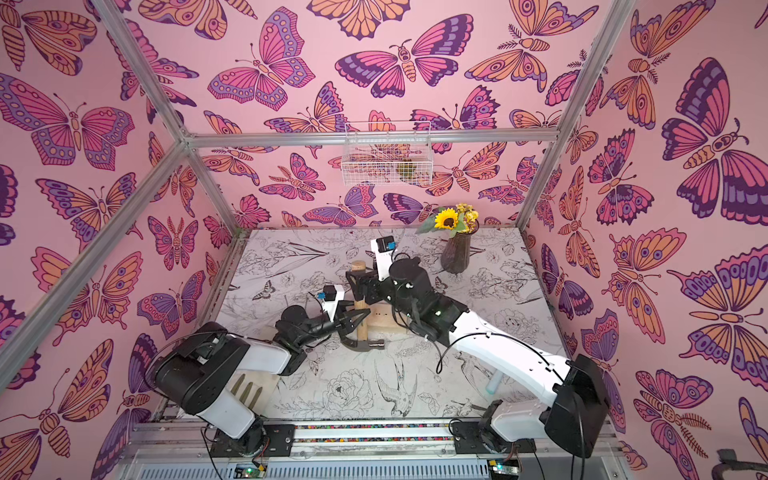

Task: Use a claw hammer to pull out a nail
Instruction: Place the hammer at the center of the board.

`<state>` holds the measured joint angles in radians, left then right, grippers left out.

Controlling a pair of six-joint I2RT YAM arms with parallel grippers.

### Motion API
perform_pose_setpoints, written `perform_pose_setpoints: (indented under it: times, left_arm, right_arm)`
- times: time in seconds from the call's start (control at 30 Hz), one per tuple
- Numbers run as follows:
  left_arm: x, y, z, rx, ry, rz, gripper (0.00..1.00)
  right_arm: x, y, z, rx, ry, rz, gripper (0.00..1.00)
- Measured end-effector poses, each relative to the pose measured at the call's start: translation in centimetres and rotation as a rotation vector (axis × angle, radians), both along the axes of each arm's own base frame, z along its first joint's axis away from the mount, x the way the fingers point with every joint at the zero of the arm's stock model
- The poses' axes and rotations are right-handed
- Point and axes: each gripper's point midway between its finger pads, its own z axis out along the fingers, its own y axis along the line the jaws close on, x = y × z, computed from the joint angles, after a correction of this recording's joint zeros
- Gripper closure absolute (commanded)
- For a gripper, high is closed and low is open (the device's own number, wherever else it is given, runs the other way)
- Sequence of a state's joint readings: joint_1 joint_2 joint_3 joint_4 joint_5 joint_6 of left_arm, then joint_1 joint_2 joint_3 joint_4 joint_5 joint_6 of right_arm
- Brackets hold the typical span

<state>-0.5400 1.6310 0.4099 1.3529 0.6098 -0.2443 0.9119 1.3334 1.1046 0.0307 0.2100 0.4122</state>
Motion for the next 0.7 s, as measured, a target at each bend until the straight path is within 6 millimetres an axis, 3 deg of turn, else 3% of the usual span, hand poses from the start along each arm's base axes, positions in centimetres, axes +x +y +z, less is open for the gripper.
perform_pose_setpoints:
  times: [0.13,0.27,0.43,0.6,0.7]
  left_arm:
    - [0.0,0.0,0.0,0.0,0.0,0.0,1.0]
    - [0.0,0.0,0.0,0.0,0.001,0.003,1.0]
    - [0.1,0.0,0.0,0.0,0.002,0.007,1.0]
    - [0.1,0.0,0.0,0.0,0.003,0.009,1.0]
    - [0.2,0.1,-0.1,-0.001,0.008,0.018,1.0]
  right_arm:
    - [-0.8,-0.2,-1.0,-0.081,-0.026,-0.117,0.18]
    - [0.7,-1.1,-2.1,-0.134,-0.038,-0.228,0.2]
    - [1.8,-0.5,-3.0,-0.167,-0.045,-0.277,0.27]
    - [2.5,0.3,-3.5,-0.169,-0.048,-0.295,0.43]
    - [2.8,1.1,-3.6,-0.16,-0.054,-0.295,0.62]
